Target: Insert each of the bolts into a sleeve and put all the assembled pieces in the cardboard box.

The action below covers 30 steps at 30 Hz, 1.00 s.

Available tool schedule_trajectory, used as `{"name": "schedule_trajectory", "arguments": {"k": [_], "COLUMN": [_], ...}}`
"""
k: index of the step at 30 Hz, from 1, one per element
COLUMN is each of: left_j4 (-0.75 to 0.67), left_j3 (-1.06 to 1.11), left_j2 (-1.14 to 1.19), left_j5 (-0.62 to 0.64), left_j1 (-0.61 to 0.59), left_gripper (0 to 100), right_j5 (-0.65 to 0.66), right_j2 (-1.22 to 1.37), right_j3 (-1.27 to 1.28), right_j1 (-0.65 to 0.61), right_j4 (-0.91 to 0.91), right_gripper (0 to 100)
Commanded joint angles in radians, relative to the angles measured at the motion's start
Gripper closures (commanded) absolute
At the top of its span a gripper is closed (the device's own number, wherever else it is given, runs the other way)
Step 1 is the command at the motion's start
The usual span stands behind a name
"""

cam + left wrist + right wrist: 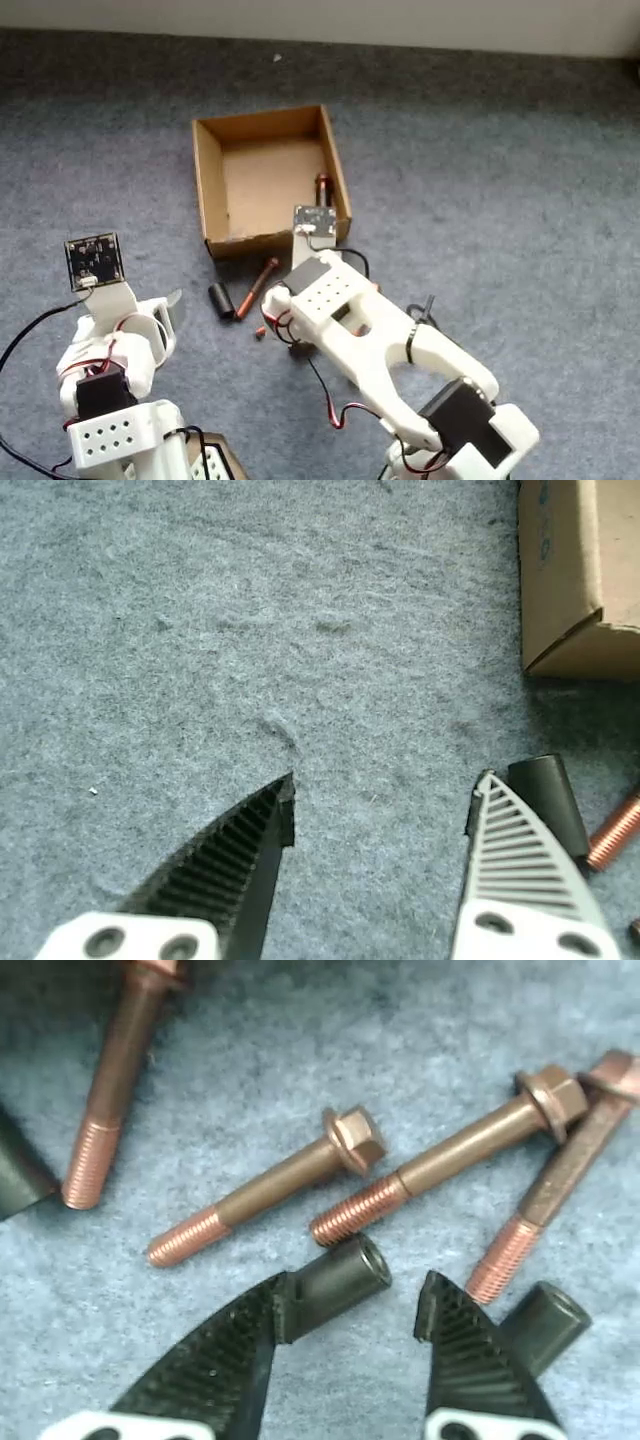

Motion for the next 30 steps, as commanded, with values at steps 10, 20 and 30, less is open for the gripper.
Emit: {"name": "schedule_trajectory", "arguments": {"k": [10,20,30], "left_j4": [-0.018,-0.018,-0.018], "left_j3": [-0.004,-0.004,-0.004], "left_j2": [-0.007,-0.007,-0.007], "left_j5": [-0.008,-0.008,-0.008], "left_j1": [-0.013,-0.013,-0.013], "left_gripper": [71,71,71], "right_j5": [-0.037,-0.031,0.382], "right_j2": [0.054,0.079,0.079], "right_j3": [0.042,0.035,0.033], "right_j1": [-0.076,-0.028,-0.027], "right_j4": [-0.074,-0.074,-0.081], "right_gripper": [80.7,80.7,80.7]}}
